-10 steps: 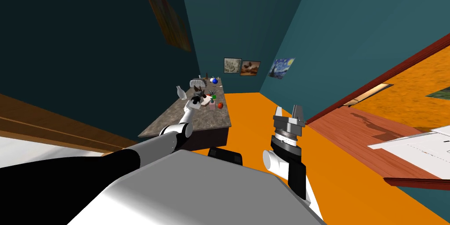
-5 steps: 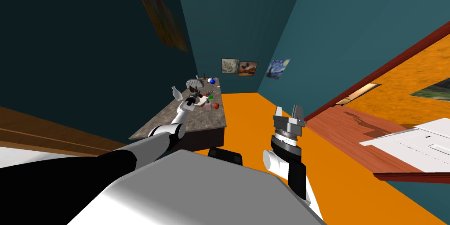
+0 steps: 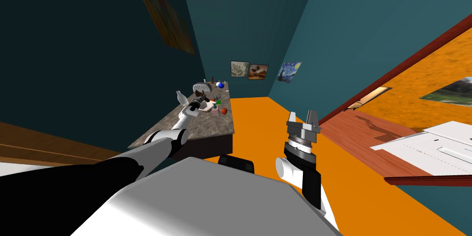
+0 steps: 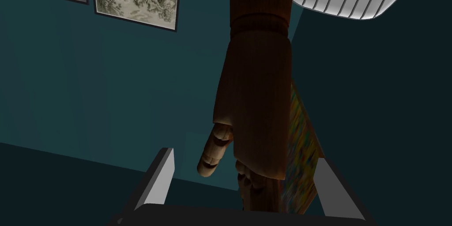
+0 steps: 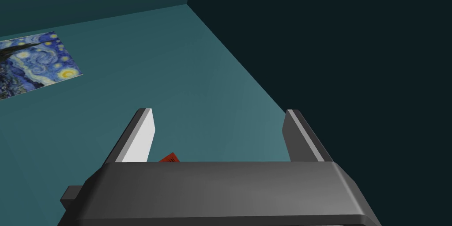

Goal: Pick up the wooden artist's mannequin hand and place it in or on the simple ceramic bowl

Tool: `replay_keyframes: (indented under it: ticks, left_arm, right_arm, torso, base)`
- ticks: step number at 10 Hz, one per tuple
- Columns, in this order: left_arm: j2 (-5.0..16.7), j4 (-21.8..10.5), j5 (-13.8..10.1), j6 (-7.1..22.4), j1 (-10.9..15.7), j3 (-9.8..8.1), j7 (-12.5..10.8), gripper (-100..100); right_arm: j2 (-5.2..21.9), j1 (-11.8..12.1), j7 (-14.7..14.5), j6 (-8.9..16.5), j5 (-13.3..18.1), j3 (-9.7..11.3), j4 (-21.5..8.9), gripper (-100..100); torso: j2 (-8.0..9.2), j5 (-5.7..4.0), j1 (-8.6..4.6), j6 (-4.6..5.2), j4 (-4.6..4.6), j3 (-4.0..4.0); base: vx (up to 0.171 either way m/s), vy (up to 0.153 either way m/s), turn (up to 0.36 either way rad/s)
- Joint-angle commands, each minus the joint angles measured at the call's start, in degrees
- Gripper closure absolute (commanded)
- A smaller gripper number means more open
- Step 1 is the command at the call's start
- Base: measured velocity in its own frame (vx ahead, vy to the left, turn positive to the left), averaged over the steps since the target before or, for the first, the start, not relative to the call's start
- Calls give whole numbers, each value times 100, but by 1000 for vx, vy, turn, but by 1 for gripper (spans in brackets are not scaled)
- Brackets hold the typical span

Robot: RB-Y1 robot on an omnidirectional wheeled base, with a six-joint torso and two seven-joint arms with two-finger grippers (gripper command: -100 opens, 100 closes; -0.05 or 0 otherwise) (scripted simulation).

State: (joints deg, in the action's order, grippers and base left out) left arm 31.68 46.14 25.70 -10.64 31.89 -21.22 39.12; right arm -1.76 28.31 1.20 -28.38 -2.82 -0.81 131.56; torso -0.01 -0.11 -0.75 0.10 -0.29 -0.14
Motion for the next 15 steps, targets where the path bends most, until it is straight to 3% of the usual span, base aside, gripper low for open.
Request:
replay_keyframes:
  ticks: [1, 3, 4, 5, 6, 7, 8, 9, 11, 12, 13, 14, 15]
  left_arm:
    - [286, -196, -286, -209, -227, 200, -273, -100]
    - [562, -196, -316, -209, -227, 200, -273, -100]
    - [562, -196, -316, -209, -227, 200, -273, -100]
    - [827, -424, -587, -416, -360, 365, -490, -100]
    - [995, -446, -587, -416, -360, 365, -490, -100]
    - [1176, -697, -830, -622, -494, 529, -707, -100]
    - [1367, -697, -857, -622, -494, 529, -707, -100]
    - [1469, -697, -857, -622, -494, 529, -707, -100]
    - [1469, -697, -857, -622, -494, 529, -707, -100]
    - [1753, -897, -1128, -829, -627, 693, -923, -100]
    - [1922, -948, -1128, -829, -627, 693, -923, -100]
    - [2087, -1198, -1363, -1035, -761, 857, -1140, -100]
    - [2285, -1198, -1399, -1035, -761, 857, -1140, -100]
  right_arm:
    - [0, 0, 0, 0, 0, 0, 0, 0]
    - [0, 0, 0, 0, 0, 0, 0, 0]
    - [0, 0, 0, 0, 0, 0, 0, 0]
    - [1, 0, 0, 0, 0, -1, 0, 0]
    - [0, 0, 0, 0, 0, 0, 0, 0]
    - [0, 0, 0, 0, 0, 0, 0, 0]
    - [0, 0, 0, 0, 0, 0, 0, 0]
    - [0, 0, 0, 0, 0, 0, 0, 0]
    - [1, 0, 0, 0, 0, -1, 0, 0]
    - [1, 0, 0, 0, 0, -1, 0, 0]
    - [0, 0, 0, 0, 0, -1, 0, 0]
    - [0, 0, 0, 0, 0, 0, 0, 0]
    - [0, 0, 0, 0, 0, 0, 0, 0]
  torso:
    - [0, 0, 0, 0, 0, 0]
    - [0, -3, -7, 0, 1, 0]
    - [1, -1, 3, 1, 1, 1]
    - [4, 1, 19, 1, 3, 4]
    - [3, -1, 1, 3, 3, 3]
    - [1, -3, 3, 0, 3, 2]
    - [-1, -3, -8, 2, 2, 1]
    - [0, -6, -8, 1, 3, 2]
    - [8, -4, 20, 2, 8, 8]
    - [11, -2, 24, 2, 8, 9]
    - [7, -4, 11, 0, 8, 8]
    - [6, -8, 1, 4, 8, 7]
    - [5, -9, -12, 5, 7, 6]
  base:
    - [25, -108, -89]
    - [26, -83, -27]
    - [8, -18, 9]
    - [18, -84, -92]
    - [25, -78, -30]
    - [32, -107, -56]
    - [33, -104, -60]
    - [18, -50, -13]
    - [2, -5, -2]
    - [20, -54, -10]
    - [22, -76, -63]
    - [24, -108, -156]
    - [44, -119, -55]
